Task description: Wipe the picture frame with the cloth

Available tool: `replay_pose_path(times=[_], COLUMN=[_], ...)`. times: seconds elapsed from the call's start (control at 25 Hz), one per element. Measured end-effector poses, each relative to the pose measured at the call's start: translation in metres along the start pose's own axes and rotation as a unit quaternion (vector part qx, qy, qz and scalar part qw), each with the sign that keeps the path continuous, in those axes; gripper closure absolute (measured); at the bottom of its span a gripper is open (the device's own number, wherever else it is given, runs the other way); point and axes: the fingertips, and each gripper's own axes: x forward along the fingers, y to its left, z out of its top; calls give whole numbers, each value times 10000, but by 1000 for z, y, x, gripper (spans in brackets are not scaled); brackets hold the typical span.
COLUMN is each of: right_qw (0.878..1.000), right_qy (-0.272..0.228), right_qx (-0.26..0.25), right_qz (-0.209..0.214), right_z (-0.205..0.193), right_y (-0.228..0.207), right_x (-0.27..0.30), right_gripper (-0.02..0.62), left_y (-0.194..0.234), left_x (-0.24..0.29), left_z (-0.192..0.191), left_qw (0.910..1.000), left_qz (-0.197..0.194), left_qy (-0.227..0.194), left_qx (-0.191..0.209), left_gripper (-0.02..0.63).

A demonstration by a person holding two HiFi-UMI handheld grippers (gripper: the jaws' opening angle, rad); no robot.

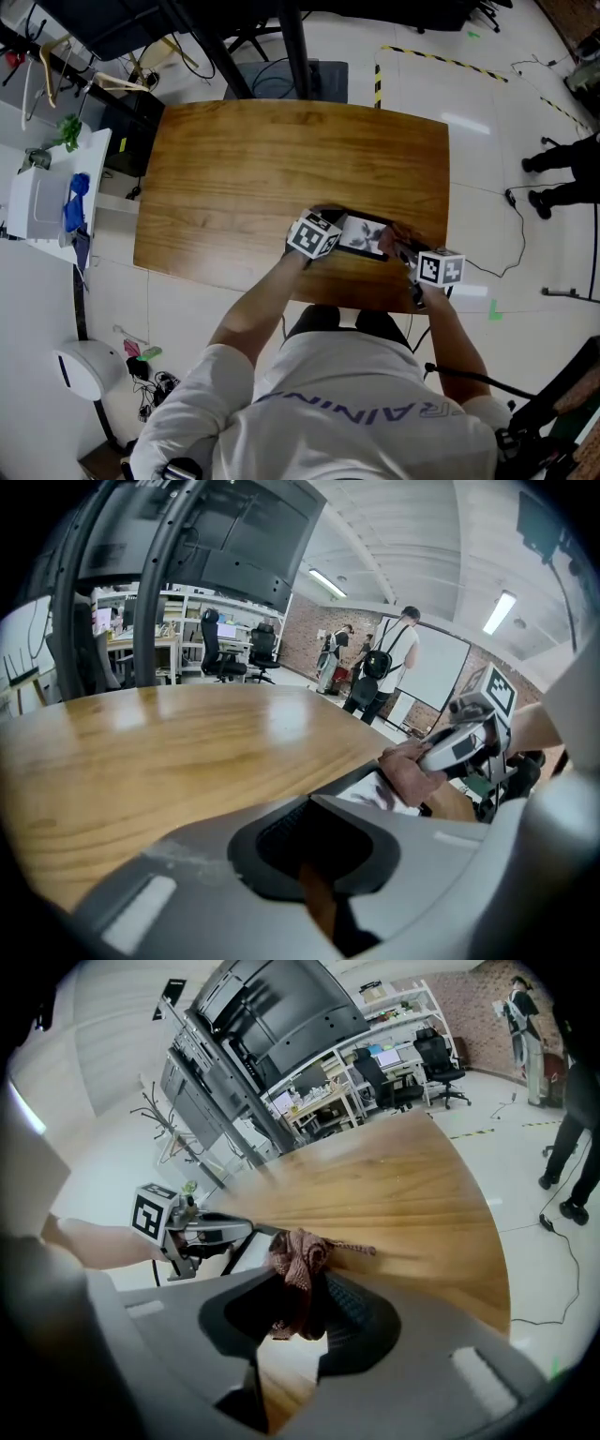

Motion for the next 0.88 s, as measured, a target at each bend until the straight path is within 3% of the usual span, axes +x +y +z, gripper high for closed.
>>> replay_pose_path(times=[0.36, 0.56, 0.72, 0.88], right_qw=[9999, 9989, 9959, 9938], right_qy=[-45, -109, 246, 459], right_qx=[-82, -25, 12, 143], right_qz=[-37, 463, 872, 1006], right_z=[18, 28, 7, -2], right_y=[-5, 37, 80, 98], right_x=[3, 10, 40, 61], right_gripper=[480, 480, 480, 480], left_y=[-1, -1, -3, -1], left_x=[-4, -1, -2, -3], left_z=[-6, 1, 1, 1], left_qw=[9996, 9994, 9993, 9994], left_qz=[48, 39, 7, 6], left_qy=[-38, -134, -148, -96], left_qx=[-272, -316, -344, -340], left_gripper=[601, 601, 601, 601])
